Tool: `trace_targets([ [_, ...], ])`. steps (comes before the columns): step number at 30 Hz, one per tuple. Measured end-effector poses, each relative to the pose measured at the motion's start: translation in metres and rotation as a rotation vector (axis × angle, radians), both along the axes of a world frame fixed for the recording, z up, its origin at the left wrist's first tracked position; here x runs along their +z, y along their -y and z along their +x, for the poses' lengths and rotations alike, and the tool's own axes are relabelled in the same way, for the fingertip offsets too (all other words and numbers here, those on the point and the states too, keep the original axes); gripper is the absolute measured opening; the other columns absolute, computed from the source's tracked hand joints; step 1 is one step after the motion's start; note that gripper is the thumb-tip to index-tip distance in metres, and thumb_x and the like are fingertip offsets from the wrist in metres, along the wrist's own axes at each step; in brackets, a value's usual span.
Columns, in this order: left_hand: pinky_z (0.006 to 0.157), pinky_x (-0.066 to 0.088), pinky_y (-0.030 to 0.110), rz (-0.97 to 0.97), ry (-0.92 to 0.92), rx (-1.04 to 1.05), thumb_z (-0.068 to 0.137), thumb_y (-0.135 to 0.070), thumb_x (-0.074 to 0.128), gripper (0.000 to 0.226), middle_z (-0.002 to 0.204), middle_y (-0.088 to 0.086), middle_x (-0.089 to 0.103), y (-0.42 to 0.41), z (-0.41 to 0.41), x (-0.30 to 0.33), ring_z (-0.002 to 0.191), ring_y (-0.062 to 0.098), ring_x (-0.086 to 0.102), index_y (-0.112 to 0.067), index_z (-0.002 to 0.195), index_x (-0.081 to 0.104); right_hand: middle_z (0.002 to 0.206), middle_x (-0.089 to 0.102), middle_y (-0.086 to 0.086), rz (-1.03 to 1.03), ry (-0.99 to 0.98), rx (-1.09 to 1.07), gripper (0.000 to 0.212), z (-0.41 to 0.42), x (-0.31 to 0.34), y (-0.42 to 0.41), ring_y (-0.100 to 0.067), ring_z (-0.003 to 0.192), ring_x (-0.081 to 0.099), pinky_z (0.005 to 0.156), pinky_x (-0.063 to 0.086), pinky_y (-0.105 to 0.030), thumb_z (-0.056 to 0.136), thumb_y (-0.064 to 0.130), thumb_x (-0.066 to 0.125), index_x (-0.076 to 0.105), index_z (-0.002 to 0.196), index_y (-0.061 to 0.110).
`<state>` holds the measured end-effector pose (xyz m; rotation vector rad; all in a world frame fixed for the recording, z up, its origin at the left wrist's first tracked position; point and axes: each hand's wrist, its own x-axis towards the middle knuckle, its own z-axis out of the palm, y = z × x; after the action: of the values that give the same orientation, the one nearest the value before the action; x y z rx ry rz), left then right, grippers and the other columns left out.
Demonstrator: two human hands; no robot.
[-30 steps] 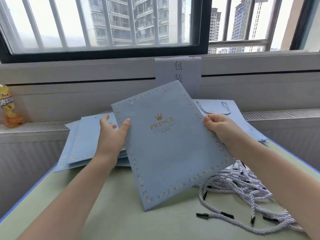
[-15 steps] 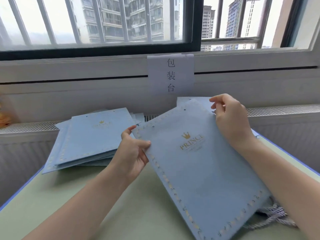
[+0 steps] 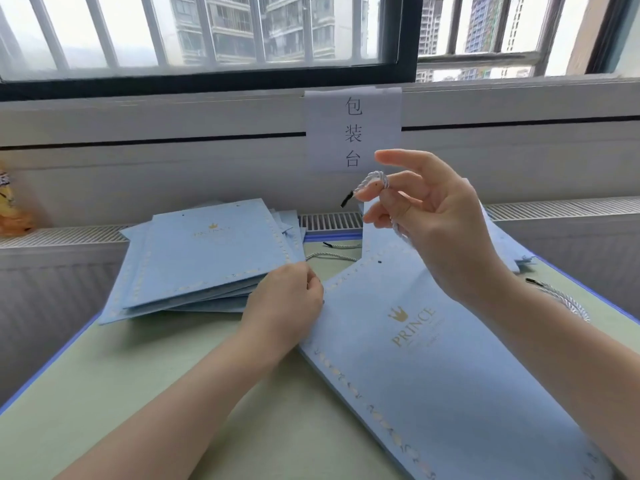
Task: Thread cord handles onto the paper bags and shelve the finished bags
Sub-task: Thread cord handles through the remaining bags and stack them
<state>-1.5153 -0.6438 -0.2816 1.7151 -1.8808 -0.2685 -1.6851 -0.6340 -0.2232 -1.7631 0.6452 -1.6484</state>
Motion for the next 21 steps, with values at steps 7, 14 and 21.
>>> trace_targets([
  [7,0.086,0.046,0.032,0.057,-0.013,-0.145,0.096,-0.024,0.048,0.019,0.103,-0.001,0.061,0.003,0.000,-0.004,0.098,0.016,0.055,-0.015,0.105,0.062,0.077,0.067,-0.003,0.086,-0.085,0.131,0.022,0.011,-0.007,-0.005,-0.011,0.060,0.057,0.056,0.043,-0.014,0.093,-0.005,0.049,0.064,0.098,0.010],
  [14,0.066,0.046,0.013,0.193,-0.384,-0.216,0.093,-0.012,0.053,0.019,0.091,0.003,0.070,0.003,0.012,0.019,0.075,0.009,0.061,-0.020,0.093,0.070,0.070,0.064,-0.002,0.293,-0.378,-0.022,0.012,0.014,-0.035,0.011,-0.006,0.052,0.051,0.048,0.041,-0.021,0.095,0.000,0.047,0.054,0.090,0.008],
  [21,0.077,0.049,0.020,0.413,-0.430,-0.292,0.091,-0.006,0.058,0.020,0.101,0.005,0.069,0.006,0.037,0.038,0.080,0.011,0.061,-0.016,0.104,0.070,0.079,0.060,-0.002,0.232,-0.526,-0.087,0.043,0.013,-0.039,0.015,-0.002,0.061,0.054,0.056,0.047,-0.016,0.091,-0.011,0.034,0.066,0.090,0.017],
])
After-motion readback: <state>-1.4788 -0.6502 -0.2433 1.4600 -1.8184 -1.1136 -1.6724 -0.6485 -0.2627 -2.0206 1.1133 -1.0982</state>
